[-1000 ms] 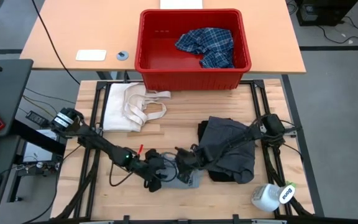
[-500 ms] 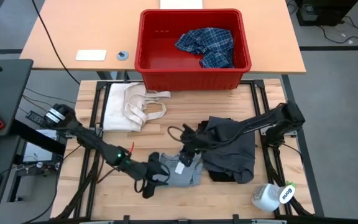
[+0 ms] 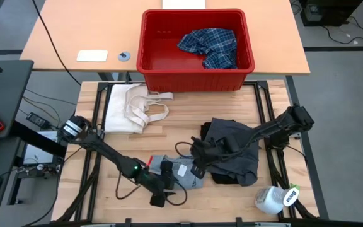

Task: Fold Laundry from Bin
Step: Stack the folded gray shirt on top of the folded gray pants

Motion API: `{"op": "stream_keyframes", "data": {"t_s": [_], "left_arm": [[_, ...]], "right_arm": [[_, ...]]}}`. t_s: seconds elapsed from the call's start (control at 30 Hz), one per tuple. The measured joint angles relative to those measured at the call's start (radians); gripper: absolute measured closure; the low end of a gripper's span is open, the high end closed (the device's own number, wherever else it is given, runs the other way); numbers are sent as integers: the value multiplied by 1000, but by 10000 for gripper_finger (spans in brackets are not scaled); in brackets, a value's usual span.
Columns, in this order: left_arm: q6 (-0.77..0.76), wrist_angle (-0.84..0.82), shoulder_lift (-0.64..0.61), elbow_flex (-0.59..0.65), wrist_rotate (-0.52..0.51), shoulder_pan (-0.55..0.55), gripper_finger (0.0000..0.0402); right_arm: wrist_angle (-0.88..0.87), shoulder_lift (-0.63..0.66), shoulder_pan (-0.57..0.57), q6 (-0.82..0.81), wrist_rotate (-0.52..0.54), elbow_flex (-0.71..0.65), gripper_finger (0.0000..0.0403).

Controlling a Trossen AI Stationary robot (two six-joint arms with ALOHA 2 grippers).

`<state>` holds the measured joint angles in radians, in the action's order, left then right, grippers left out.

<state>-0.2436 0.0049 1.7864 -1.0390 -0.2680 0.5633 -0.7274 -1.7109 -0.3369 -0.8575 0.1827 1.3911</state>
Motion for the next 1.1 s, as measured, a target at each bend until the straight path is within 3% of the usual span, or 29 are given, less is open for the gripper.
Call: {"op": "stream_keyframes", "data": {"t_s": [0.27, 0.57, 0.73, 0.97, 1.1], "left_arm": [[182, -78, 54, -39, -54, -13, 65], [160, -147, 130, -41, -91, -23, 74], [104, -187, 121, -39, -139, -45, 146], [99, -244, 109, -40, -158, -74, 348], [97, -236, 61, -34, -149, -96, 349]], "right_arm": [[-35, 3, -45, -67, 34, 0, 242], [-36, 3, -61, -96, 22, 0, 242], [-40, 35, -84, -142, 35, 0, 242], [-96, 93, -123, -205, 156, 0, 242], [-164, 122, -126, -249, 168, 0, 242]]}}
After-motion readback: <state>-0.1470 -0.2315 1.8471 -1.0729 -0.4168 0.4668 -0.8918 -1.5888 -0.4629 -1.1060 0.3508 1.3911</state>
